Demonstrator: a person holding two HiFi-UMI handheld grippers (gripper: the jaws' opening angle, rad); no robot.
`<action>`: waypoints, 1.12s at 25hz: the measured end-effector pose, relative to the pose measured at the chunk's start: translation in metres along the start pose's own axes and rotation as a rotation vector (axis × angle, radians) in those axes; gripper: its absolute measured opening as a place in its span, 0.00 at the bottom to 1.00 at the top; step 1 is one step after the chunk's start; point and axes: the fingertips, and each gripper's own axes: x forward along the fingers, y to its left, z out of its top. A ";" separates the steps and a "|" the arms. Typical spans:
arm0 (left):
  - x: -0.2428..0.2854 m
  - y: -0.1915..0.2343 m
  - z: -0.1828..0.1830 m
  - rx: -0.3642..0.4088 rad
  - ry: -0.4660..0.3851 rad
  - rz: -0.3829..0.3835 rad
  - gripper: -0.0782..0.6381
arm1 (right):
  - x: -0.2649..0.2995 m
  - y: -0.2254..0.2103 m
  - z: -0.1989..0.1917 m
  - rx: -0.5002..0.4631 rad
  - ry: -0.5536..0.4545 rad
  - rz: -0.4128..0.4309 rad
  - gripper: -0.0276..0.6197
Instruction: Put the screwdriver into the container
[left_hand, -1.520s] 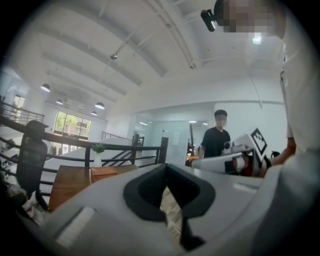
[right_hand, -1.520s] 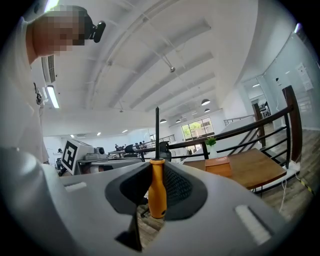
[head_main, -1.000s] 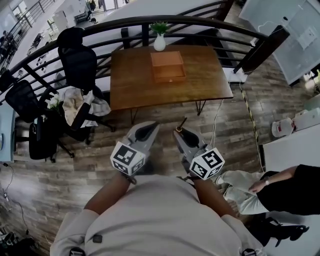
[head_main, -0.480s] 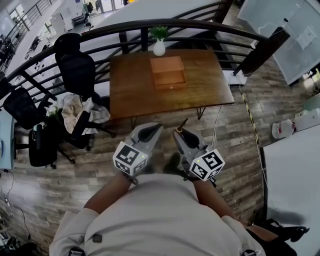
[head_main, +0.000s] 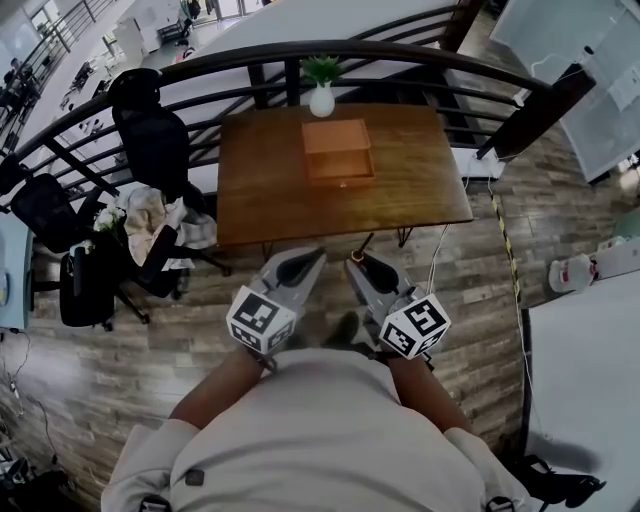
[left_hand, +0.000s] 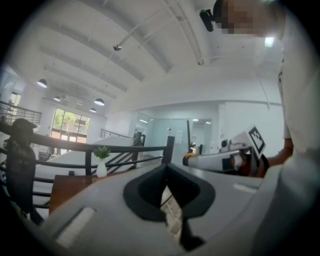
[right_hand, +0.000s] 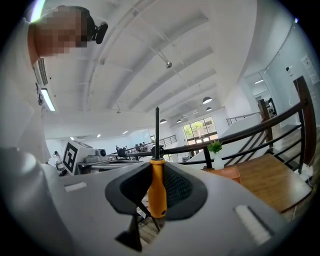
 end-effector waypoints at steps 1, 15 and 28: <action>0.007 0.000 0.000 -0.002 0.001 0.002 0.11 | -0.001 -0.007 0.001 0.003 0.000 0.001 0.16; 0.139 -0.025 0.016 -0.002 -0.040 0.005 0.11 | -0.051 -0.117 0.036 -0.009 -0.016 0.017 0.16; 0.195 -0.026 0.008 -0.012 -0.013 0.007 0.11 | -0.057 -0.173 0.036 0.041 -0.009 0.038 0.16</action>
